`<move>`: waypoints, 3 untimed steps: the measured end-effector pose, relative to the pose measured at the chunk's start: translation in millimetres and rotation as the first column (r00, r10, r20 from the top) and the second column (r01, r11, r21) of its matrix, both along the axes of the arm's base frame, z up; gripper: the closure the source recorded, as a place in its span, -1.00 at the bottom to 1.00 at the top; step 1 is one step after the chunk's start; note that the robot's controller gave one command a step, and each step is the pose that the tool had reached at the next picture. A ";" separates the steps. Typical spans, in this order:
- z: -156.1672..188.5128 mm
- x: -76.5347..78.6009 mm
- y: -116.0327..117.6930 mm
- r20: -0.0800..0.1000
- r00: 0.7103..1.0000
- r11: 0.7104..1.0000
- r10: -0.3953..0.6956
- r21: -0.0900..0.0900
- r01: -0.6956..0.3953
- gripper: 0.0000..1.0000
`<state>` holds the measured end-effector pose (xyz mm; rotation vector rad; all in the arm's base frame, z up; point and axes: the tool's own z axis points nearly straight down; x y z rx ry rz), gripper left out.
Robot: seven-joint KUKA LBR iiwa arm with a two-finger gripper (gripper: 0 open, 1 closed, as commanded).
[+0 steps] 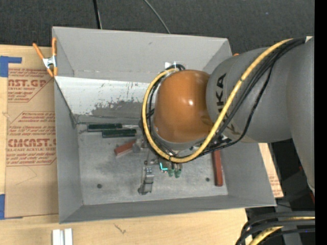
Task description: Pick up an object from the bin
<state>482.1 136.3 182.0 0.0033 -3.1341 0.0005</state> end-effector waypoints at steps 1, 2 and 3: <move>3.5 2.0 -0.6 0.007 1.000 1.000 -0.002 0.001 0.002 -1.00; -9.2 46.3 1.6 0.009 0.994 0.994 -0.112 0.002 0.112 -1.00; -44.4 66.6 8.6 0.012 0.998 0.998 -0.066 0.001 0.066 -1.00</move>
Offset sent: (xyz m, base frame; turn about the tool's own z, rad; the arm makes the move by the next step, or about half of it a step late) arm 0.0901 0.0032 -0.0234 0.2226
